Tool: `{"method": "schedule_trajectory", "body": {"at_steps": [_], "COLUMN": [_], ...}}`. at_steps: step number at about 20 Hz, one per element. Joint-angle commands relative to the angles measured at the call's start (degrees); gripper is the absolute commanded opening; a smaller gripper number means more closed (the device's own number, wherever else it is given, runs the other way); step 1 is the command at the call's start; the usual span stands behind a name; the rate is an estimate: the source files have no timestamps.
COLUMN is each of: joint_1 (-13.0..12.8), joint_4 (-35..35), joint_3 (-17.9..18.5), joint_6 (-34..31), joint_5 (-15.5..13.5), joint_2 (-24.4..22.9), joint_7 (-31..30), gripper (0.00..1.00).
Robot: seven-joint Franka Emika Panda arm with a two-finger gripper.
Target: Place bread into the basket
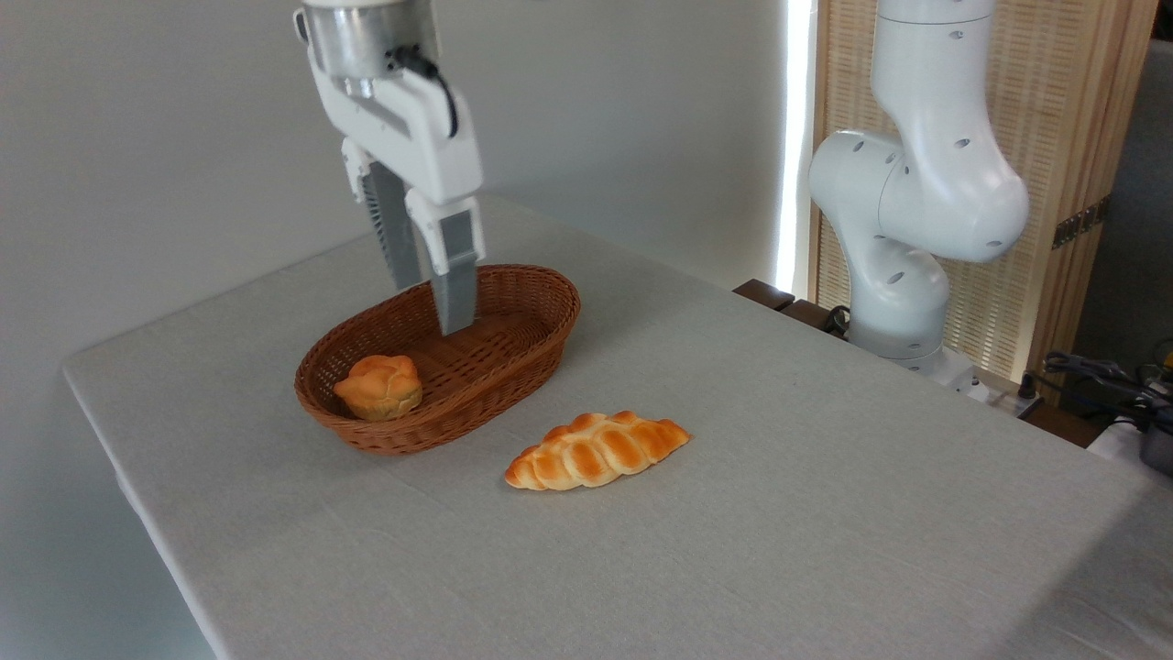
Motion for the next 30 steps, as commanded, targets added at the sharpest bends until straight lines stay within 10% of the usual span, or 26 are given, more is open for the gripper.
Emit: {"method": "schedule_trajectory", "body": {"at_steps": [1, 23, 30], "joint_1": [-0.55, -0.46, -0.46], "joint_4": [3.43, 6.34, 6.34], "joint_3": [2.45, 5.09, 3.68], "joint_6": [-3.43, -6.15, -6.24], "joint_5": [-0.51, 0.54, 5.03], "joint_2": [1.33, 1.85, 2.12], "joint_7": [1.27, 0.92, 0.57], "gripper": [1.0, 1.0, 1.0]}}
